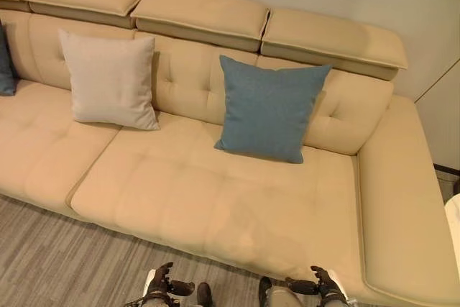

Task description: Pick up all the scattered cushions and arrange them neatly on the sofa.

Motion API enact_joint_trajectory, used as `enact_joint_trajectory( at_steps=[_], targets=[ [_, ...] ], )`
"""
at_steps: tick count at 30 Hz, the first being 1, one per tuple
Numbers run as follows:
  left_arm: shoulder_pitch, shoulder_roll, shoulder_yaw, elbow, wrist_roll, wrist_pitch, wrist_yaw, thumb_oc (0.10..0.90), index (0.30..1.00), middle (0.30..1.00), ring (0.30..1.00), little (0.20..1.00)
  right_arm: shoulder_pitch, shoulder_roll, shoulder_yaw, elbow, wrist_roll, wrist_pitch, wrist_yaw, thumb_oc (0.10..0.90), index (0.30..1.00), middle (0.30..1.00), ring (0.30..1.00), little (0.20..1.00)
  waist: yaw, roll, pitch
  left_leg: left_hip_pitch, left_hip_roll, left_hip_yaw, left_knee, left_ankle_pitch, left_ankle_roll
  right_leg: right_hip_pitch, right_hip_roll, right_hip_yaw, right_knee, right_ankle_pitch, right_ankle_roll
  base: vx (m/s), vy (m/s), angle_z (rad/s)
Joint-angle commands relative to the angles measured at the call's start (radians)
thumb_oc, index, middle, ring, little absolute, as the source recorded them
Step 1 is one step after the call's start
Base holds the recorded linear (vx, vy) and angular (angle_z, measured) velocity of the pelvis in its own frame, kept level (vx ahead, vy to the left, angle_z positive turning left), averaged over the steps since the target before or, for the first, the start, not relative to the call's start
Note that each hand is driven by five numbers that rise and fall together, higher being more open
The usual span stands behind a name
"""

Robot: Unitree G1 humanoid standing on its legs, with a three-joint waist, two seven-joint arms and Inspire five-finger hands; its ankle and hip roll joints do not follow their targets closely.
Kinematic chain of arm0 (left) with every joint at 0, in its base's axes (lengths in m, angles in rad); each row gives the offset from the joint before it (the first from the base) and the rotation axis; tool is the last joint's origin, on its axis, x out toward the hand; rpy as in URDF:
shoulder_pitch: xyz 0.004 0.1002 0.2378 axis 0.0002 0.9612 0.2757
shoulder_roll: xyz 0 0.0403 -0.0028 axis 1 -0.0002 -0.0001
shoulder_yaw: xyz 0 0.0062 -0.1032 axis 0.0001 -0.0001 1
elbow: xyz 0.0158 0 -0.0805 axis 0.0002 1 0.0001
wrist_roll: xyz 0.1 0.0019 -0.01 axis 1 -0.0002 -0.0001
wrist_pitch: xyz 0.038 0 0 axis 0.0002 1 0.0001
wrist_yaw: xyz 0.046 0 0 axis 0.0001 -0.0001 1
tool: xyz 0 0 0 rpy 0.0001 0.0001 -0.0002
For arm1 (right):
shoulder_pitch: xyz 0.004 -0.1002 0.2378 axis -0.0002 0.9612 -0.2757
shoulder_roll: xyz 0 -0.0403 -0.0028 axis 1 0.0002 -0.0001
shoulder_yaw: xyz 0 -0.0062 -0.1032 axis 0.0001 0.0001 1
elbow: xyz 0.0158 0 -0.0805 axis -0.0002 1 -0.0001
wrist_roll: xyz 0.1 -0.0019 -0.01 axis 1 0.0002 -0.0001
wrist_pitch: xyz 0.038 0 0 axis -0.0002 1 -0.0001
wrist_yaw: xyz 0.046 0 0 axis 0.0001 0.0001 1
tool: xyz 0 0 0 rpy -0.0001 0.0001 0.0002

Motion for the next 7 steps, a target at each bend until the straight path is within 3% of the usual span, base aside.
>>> enact_joint_trajectory(
  at_steps=[1, 7],
  targets=[
    [-0.016, 0.008, 0.001, -0.002, 0.010, -0.025, 0.028, 0.800, 0.900, 0.900, 0.900, 0.900, -0.031, -0.021, 0.031, -0.014, 0.025, -0.013, -0.026, 0.800, 0.900, 0.900, 0.900, 0.900, 0.002, -0.020, -0.051, -0.039, -0.058, -0.028, 0.017, -0.105, -0.026, 0.020, 0.016, 0.041, -0.065, 0.046, 0.039, 0.00, -0.056, -0.37],
    [-0.008, 0.001, -0.019, 0.004, 0.024, -0.024, 0.003, 0.800, 0.900, 0.900, 0.900, 0.900, -0.026, -0.020, 0.040, 0.013, 0.027, -0.012, -0.021, 0.800, 0.900, 0.900, 0.900, 0.900, -0.016, -0.012, -0.071, -0.014, -0.048, -0.030, 0.001, -0.101, -0.038, 0.066, 0.032, 0.028, -0.144, 0.058, 0.025, 0.01, -0.054, -0.05]
  ],
)
